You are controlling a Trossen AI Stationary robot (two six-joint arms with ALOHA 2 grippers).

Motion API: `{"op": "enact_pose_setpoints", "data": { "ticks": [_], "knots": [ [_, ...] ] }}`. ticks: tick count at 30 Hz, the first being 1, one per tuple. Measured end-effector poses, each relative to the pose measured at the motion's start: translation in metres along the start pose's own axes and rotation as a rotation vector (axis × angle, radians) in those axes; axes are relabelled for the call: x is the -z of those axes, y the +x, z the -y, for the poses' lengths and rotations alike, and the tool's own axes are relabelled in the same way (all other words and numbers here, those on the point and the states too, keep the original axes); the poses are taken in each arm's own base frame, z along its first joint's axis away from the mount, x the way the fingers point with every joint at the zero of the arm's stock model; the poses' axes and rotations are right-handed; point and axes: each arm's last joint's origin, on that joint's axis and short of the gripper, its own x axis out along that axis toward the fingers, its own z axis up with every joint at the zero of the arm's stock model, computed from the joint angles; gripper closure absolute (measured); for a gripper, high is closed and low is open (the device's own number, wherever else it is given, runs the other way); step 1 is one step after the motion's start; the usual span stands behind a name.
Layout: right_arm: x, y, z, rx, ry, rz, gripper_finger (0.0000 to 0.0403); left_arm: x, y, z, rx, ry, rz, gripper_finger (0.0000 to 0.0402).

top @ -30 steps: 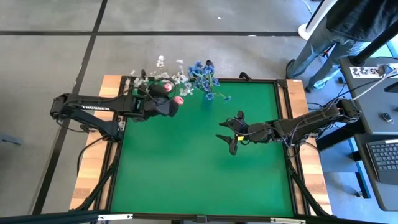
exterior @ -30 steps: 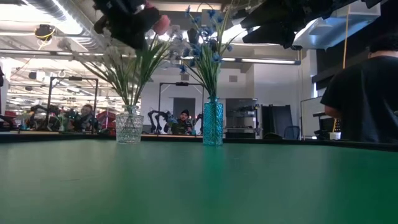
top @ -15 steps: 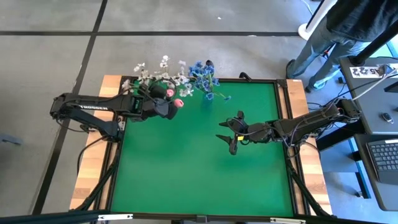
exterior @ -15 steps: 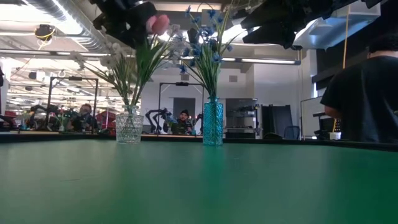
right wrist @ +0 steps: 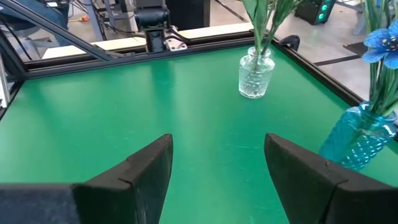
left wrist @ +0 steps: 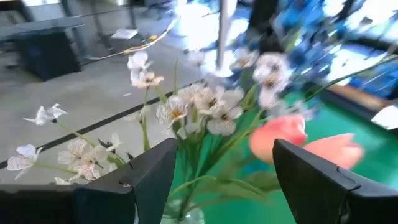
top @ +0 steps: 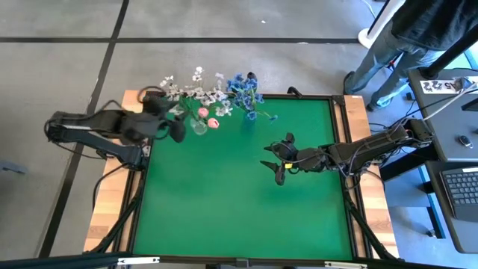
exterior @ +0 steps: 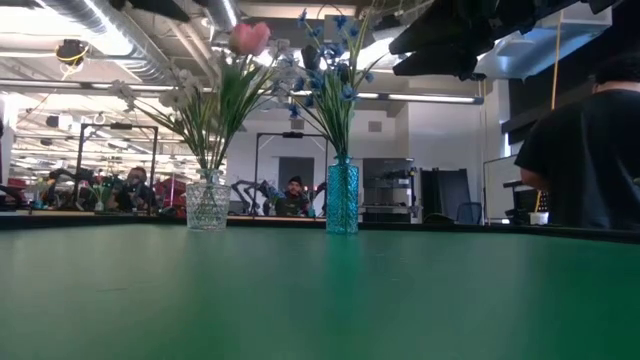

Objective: Sort flowers into vase by color
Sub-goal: Return to Home Position

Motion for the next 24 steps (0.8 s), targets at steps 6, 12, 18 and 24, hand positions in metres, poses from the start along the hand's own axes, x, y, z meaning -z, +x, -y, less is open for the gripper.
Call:
{"op": "enact_pose_setpoints", "data": {
  "ticks": [6,12,18,24],
  "knots": [
    [0.0,0.0,0.0,0.008,-0.031,0.004,0.015,-0.005,-0.027,-0.007,0.194,0.003,0.038,0.014],
    [-0.008,-0.009,0.004,0.015,-0.107,0.046,0.0151,0.014,-0.042,0.017,0.432,0.118,0.005,0.0169],
    [-0.026,-0.041,0.014,-0.069,-0.201,0.121,0.0212,0.062,-0.055,0.039,0.487,0.178,0.117,0.0262],
    [-0.014,-0.08,0.037,-0.096,-0.191,0.251,0.0325,0.095,-0.061,0.04,0.618,0.209,0.212,0.0387]
  ]
}}
